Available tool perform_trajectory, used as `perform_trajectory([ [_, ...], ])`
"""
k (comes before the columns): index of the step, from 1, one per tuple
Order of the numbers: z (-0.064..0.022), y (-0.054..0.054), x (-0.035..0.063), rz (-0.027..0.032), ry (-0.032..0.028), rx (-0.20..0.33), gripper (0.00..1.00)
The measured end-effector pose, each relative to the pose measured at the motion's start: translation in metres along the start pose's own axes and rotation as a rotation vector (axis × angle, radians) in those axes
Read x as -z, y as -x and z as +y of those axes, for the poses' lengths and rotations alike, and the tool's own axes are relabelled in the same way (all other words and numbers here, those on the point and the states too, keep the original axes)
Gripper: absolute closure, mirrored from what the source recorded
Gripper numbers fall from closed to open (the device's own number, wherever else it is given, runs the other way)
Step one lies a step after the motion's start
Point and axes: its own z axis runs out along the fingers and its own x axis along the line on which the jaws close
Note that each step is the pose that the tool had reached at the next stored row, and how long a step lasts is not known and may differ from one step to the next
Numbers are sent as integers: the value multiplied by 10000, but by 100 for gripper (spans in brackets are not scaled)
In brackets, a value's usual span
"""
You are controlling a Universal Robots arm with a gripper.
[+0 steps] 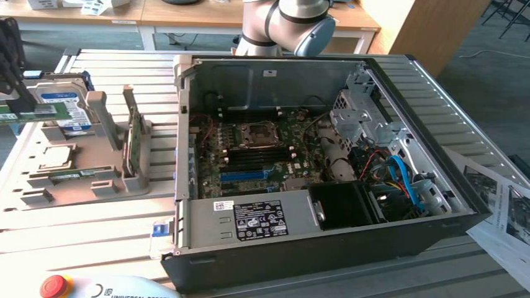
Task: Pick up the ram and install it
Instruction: 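Pick up the ram and move it above insertion slot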
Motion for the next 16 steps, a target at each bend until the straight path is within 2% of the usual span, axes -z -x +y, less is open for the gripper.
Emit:
perform_trajectory([
  [9,-54,-12,-1,0,7,-59,88],
  [16,-171,-24,-2,0,34,-63,88],
])
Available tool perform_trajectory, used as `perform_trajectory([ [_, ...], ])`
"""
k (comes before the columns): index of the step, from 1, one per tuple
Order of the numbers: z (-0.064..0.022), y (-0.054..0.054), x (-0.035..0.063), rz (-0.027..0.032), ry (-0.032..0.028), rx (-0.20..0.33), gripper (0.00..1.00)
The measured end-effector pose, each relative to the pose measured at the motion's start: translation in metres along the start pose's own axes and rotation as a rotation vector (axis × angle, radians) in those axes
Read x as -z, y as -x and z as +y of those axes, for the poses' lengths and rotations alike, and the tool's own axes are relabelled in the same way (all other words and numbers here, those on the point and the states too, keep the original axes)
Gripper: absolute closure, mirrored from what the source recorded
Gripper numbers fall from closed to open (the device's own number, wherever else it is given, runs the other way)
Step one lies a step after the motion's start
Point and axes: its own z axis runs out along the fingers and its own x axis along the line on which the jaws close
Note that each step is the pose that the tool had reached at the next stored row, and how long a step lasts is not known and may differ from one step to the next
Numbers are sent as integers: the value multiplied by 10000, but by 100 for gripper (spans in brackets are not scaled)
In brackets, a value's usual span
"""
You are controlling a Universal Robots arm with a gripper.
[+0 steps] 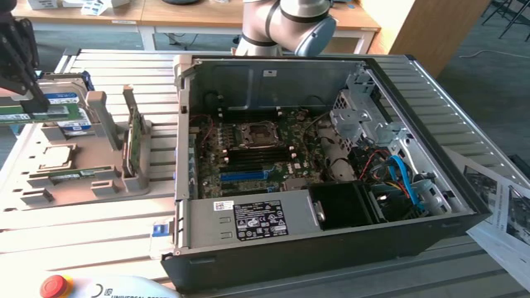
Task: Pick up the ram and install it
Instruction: 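Pick up the ram and move it above insertion slot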
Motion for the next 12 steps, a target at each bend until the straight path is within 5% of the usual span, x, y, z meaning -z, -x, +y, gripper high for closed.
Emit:
perform_trajectory([
  [12,-268,-21,-4,-2,39,1,88],
])
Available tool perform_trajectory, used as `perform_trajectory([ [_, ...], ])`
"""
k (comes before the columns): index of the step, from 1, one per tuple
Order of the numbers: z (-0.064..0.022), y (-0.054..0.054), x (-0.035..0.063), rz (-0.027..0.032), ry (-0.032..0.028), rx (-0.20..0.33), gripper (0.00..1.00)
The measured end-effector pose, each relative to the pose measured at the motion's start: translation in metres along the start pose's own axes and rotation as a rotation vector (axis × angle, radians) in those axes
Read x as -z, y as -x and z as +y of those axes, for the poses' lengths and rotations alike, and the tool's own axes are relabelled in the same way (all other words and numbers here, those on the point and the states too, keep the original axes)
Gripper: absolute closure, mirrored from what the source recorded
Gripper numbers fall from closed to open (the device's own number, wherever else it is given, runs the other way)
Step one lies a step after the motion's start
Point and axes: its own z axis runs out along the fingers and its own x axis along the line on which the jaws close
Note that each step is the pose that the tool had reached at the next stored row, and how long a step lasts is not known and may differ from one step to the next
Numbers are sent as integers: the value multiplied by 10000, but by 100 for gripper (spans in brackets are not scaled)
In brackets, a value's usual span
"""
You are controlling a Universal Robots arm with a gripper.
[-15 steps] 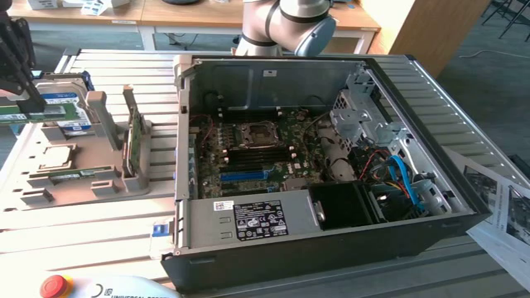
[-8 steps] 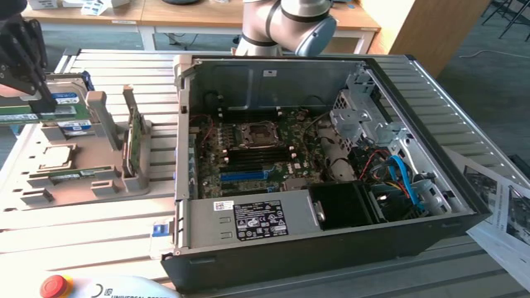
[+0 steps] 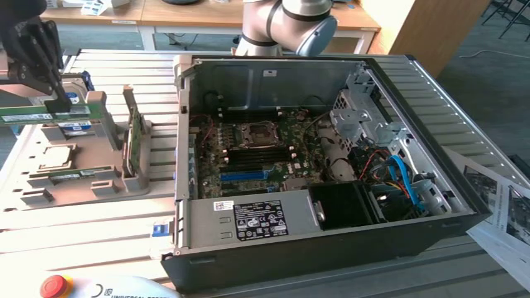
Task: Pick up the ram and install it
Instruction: 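Pick up the ram and move it above insertion slot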
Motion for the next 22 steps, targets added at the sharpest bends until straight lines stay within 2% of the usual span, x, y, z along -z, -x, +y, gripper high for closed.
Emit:
perform_trajectory([
  [22,-490,-34,-4,-2,42,2,88],
])
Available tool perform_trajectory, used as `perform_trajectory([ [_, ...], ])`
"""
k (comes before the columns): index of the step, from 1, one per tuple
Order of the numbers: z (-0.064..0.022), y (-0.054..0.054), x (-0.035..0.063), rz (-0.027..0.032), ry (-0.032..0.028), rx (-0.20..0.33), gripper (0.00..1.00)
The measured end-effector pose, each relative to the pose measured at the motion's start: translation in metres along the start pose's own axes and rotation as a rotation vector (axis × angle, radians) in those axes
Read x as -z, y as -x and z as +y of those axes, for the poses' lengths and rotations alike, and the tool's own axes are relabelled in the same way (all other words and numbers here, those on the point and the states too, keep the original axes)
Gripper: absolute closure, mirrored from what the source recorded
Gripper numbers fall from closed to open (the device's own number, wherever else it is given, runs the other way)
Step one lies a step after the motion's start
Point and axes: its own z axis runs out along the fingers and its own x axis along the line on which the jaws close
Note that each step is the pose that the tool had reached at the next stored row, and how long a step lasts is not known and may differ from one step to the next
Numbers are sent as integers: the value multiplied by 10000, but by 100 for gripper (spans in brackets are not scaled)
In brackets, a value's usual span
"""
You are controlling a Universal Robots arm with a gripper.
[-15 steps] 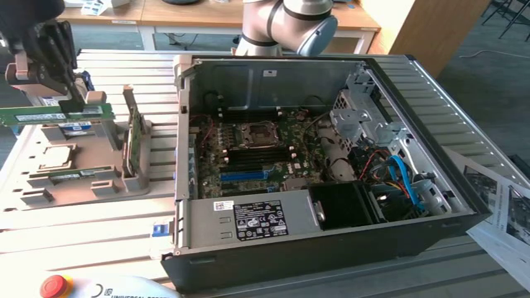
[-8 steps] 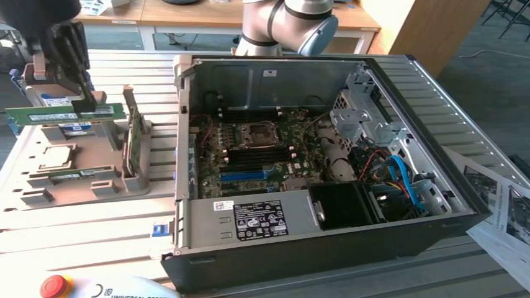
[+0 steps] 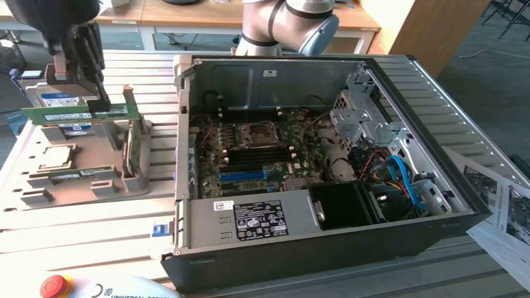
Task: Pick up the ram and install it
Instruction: 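Pick up the ram and move it above insertion slot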
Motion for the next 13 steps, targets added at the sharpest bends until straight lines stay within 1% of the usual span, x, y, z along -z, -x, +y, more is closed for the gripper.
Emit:
perform_trajectory([
  [13,-310,-22,-1,0,13,-1,88],
])
